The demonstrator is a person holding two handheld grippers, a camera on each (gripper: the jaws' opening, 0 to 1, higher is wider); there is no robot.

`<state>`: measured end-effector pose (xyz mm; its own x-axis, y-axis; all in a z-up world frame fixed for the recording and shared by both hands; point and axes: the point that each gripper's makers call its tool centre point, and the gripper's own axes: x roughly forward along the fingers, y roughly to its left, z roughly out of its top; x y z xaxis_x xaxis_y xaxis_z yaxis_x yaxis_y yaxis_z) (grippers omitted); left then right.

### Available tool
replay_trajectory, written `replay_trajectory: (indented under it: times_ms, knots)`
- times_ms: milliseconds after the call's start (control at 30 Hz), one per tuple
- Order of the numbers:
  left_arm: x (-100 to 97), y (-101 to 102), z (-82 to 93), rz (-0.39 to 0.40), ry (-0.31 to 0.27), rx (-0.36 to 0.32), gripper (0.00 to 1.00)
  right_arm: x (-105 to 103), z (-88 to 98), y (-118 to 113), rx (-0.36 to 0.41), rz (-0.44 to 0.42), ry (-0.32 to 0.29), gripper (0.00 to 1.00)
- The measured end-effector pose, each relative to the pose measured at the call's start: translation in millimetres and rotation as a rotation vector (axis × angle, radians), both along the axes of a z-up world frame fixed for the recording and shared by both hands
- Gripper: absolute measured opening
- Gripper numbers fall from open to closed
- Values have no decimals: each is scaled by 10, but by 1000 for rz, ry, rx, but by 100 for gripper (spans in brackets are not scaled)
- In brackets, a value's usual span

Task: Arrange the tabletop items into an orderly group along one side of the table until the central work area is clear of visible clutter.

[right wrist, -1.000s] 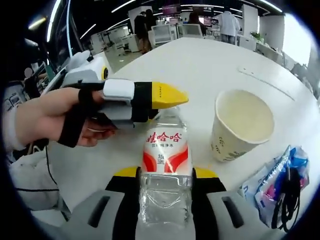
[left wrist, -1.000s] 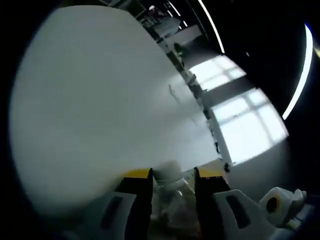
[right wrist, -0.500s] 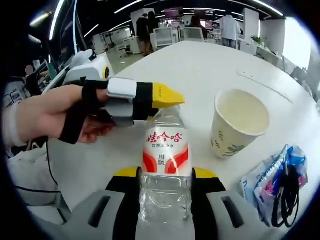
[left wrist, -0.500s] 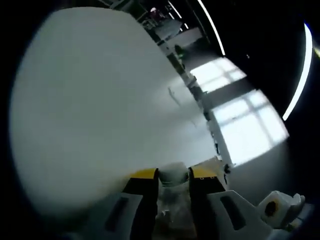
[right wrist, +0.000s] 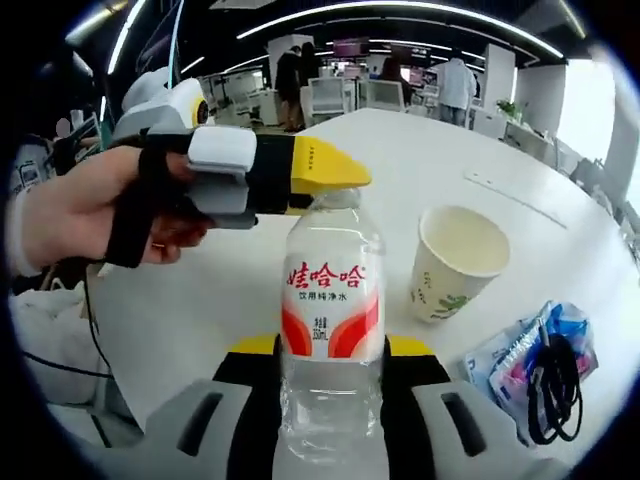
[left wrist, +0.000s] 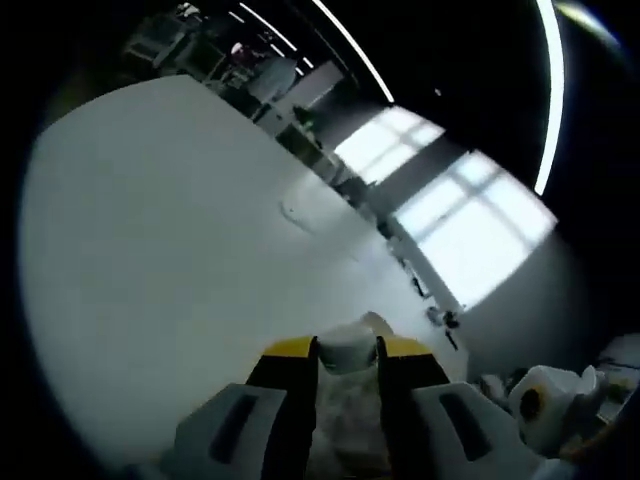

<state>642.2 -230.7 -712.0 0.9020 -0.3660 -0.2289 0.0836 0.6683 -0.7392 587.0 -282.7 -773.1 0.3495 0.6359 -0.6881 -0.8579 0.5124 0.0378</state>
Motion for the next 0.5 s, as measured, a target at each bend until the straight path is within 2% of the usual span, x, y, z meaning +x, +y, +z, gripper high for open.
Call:
replay_trajectory:
  times_ms: [300,500]
  knots:
    - [18,33,343,-61,-135,149,18,41,135,130,64,-42,-70,34]
    - [66,-29,623,-140,-279,264,18,163,243,234,129,-137,-149,34]
